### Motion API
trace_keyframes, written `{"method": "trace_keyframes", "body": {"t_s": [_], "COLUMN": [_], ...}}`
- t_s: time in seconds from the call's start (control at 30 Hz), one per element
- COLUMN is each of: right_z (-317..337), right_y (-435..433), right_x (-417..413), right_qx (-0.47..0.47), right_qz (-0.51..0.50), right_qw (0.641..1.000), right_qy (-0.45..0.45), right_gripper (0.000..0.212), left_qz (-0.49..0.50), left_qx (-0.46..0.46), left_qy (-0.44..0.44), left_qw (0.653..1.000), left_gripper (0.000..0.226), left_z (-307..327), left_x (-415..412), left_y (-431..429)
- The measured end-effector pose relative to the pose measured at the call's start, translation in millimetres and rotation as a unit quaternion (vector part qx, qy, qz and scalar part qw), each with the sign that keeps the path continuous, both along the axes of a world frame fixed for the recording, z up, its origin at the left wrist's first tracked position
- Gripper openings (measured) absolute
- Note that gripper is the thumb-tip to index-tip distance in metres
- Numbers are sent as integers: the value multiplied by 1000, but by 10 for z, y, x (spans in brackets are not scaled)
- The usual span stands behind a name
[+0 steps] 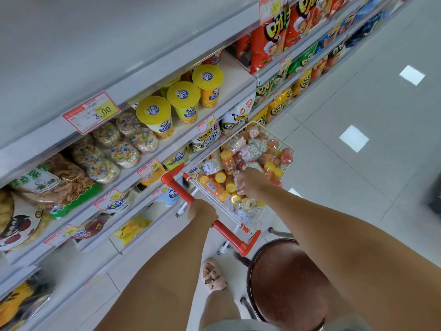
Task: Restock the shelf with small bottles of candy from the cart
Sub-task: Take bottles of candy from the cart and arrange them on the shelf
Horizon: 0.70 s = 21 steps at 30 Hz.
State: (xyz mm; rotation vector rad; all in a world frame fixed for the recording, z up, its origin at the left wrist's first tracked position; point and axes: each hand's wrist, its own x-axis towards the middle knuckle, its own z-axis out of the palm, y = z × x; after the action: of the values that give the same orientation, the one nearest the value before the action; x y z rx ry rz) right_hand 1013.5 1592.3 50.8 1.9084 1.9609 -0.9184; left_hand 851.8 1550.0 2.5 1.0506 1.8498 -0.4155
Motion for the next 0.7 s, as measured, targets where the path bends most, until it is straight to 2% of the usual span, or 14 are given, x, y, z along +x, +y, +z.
{"method": "trace_keyframes", "body": {"t_s": [0.17, 0.37, 0.43, 0.57, 0.7], "right_z": [-94, -330, -456, -738, -990], "right_y": [388, 1002, 1129, 1119, 1079], "right_x": [172, 435, 494, 563, 516], "right_qx": [5, 21, 15, 17, -12], "right_qz": [48, 194, 232, 272, 343], "right_qw": [999, 981, 972, 961, 939], "right_qy": [21, 6, 14, 39, 25], "right_gripper": [35, 46, 48, 36, 62], "left_qz": [35, 111, 134, 144, 128], "left_qx": [-22, 41, 66, 97, 89], "left_qy": [35, 113, 137, 144, 139], "left_qw": [999, 987, 979, 974, 978], "left_gripper": [38, 48, 44, 24, 20], "left_z": [22, -72, -85, -105, -76], "left_x": [34, 176, 214, 255, 143], "left_y": [21, -7, -48, -101, -17]}}
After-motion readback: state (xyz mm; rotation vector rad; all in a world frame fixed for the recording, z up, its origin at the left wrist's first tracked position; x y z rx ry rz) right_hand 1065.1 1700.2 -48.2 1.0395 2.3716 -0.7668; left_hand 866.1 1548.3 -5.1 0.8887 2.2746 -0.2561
